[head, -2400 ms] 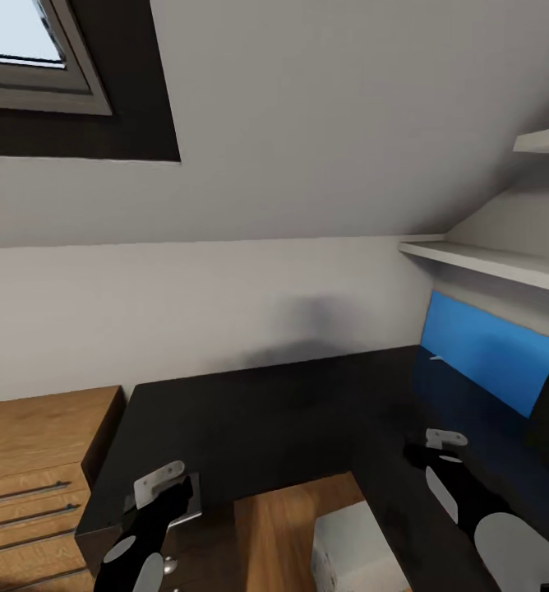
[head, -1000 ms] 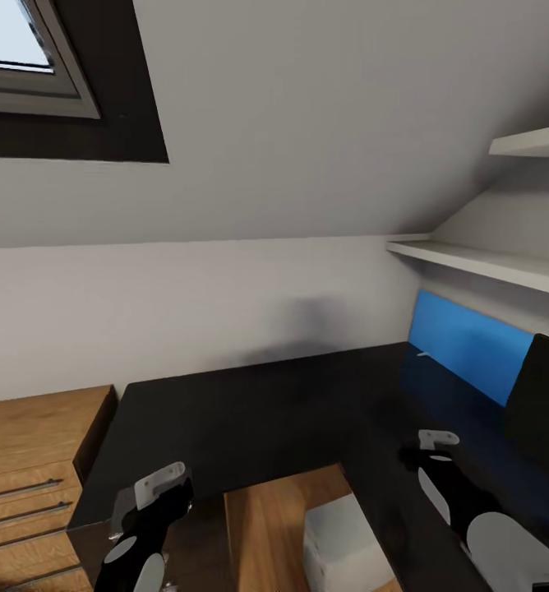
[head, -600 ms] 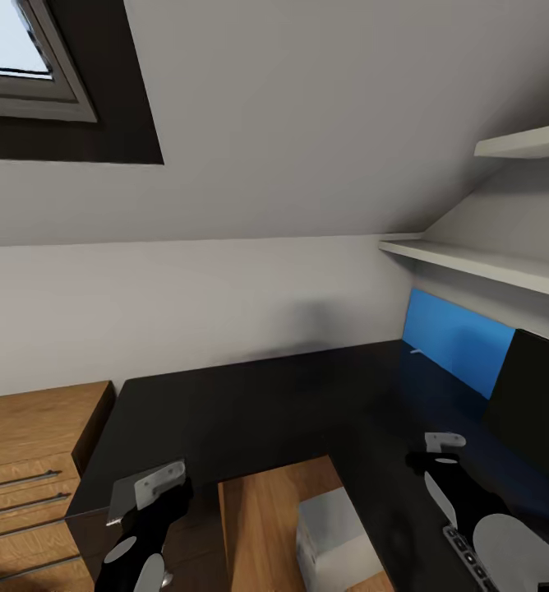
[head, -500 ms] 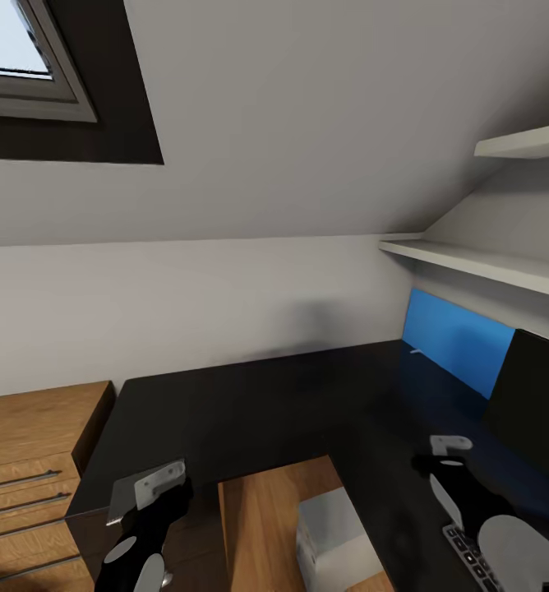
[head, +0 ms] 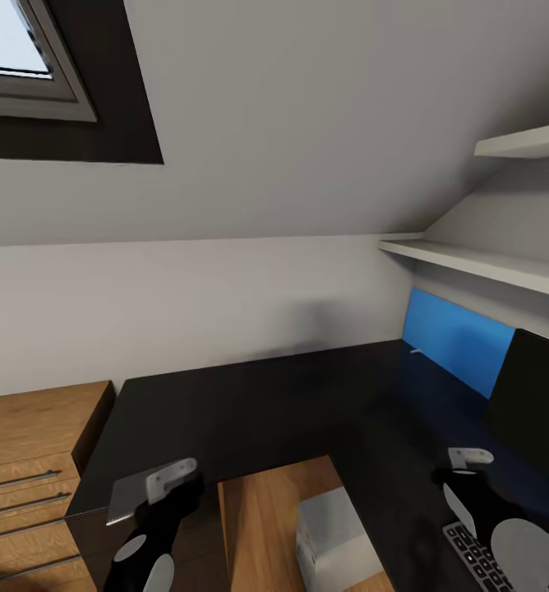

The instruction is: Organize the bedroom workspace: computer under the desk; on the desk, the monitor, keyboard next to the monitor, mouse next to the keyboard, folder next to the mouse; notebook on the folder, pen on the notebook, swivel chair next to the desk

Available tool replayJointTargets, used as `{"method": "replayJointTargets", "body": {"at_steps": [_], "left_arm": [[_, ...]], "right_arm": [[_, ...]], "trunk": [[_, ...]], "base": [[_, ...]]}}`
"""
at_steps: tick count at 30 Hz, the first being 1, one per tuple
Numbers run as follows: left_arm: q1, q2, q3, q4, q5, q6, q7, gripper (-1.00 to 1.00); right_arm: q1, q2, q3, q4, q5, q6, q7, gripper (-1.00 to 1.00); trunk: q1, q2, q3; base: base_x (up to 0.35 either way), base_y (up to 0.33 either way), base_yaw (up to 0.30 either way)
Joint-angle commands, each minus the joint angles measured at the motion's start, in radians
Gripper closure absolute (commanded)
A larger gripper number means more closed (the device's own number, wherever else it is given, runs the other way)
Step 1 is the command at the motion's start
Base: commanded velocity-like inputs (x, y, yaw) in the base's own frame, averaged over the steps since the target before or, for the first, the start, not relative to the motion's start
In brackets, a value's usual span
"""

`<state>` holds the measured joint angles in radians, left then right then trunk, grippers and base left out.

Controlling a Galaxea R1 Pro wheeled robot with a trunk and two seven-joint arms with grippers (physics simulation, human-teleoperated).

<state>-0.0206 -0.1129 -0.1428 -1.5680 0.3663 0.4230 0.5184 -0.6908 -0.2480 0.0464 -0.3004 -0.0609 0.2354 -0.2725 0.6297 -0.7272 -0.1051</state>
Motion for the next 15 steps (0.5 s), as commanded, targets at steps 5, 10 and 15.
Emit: {"method": "replayJointTargets", "body": {"at_steps": [5, 10, 15], "left_arm": [[-0.001, -0.001, -0.015, -0.008, 0.009, 0.002, 0.009, -1.00], [-0.001, -0.001, -0.016, -0.009, 0.010, 0.002, 0.010, -1.00], [-0.001, -0.001, -0.016, -0.009, 0.010, 0.002, 0.010, -1.00]], "right_arm": [[-0.001, 0.001, 0.006, 0.002, -0.010, 0.007, -0.022, 1.00], [-0.001, 0.003, 0.007, 0.003, -0.008, 0.006, -0.023, 1.00], [-0.001, 0.004, 0.010, 0.003, -0.008, 0.003, -0.023, 1.00]], "trunk": [[0.020, -0.037, -0.018], [0.027, -0.051, -0.024], [0.027, -0.051, -0.024]], "base": [[0.000, 0.000, 0.000], [0.000, 0.000, 0.000], [0.000, 0.000, 0.000]]}}
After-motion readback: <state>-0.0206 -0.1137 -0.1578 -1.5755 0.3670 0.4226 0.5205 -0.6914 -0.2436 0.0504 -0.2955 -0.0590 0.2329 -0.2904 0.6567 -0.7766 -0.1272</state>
